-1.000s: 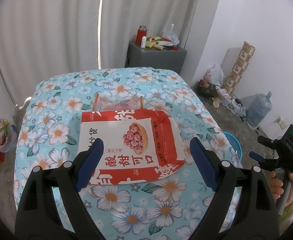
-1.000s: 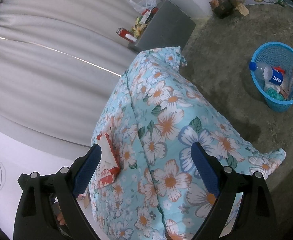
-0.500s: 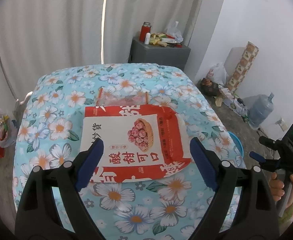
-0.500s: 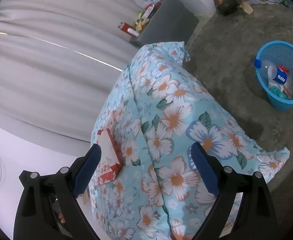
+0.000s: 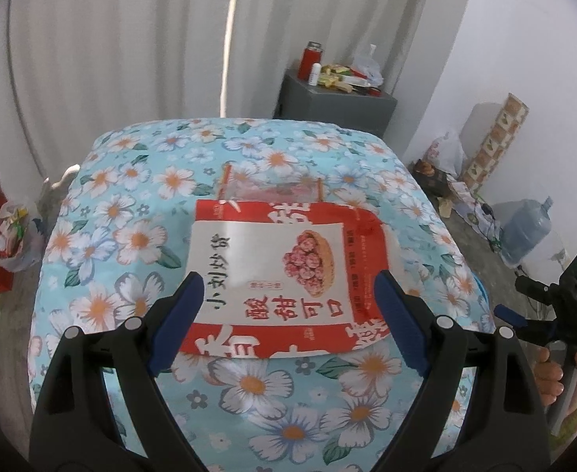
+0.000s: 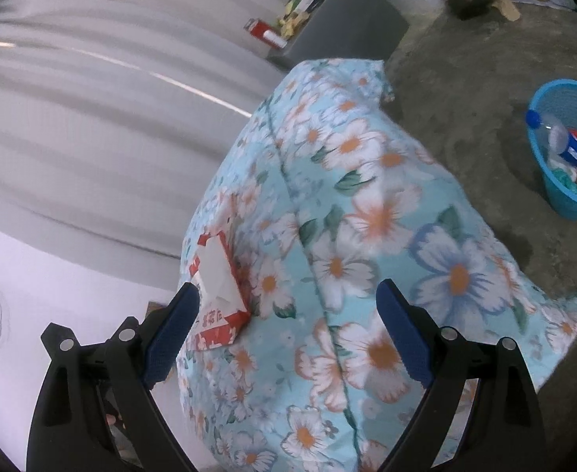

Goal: Collect trash
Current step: 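Grasp the red-and-white snack bag with the right tool while the left tool grasps the clear zip bag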

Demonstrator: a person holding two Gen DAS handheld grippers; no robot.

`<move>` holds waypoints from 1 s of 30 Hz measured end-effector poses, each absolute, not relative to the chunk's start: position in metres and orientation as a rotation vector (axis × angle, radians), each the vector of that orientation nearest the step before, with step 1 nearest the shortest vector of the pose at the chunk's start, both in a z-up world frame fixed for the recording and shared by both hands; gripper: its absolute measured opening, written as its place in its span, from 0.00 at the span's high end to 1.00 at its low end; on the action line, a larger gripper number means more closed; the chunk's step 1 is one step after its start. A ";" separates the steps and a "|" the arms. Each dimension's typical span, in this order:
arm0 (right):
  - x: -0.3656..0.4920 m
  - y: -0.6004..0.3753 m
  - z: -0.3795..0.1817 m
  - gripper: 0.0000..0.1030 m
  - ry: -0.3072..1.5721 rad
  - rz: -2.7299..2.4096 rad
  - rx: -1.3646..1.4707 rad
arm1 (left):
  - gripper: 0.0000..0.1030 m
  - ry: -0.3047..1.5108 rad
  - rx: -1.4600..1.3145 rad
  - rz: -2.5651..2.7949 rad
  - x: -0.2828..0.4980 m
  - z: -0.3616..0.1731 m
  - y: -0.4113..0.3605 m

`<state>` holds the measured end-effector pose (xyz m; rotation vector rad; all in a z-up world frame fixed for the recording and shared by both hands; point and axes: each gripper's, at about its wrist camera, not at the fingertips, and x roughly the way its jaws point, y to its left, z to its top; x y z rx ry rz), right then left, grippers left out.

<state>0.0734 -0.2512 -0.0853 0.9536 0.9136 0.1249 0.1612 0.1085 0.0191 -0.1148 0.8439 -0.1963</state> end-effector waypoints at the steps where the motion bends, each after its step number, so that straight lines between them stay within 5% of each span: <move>1: 0.078 -0.247 -0.086 0.14 0.923 0.139 0.948 | 0.19 0.842 -0.116 -0.185 0.159 0.019 0.112; 14: 0.158 -0.144 -0.094 0.21 1.060 0.352 0.755 | 0.19 0.834 -0.151 -0.093 0.146 0.020 0.148; 17: 0.170 -0.128 -0.103 0.38 1.112 0.304 0.678 | 0.19 0.826 -0.152 -0.091 0.144 0.023 0.151; 19: 0.175 -0.122 -0.112 0.62 1.142 0.295 0.665 | 0.19 0.823 -0.151 -0.093 0.142 0.024 0.152; 21: 0.175 -0.123 -0.115 0.76 1.157 0.305 0.675 | 0.19 0.820 -0.151 -0.096 0.141 0.025 0.153; 30: 0.112 -0.169 -0.084 0.78 1.197 0.509 0.582 | 0.19 0.828 -0.151 -0.148 0.147 0.018 0.146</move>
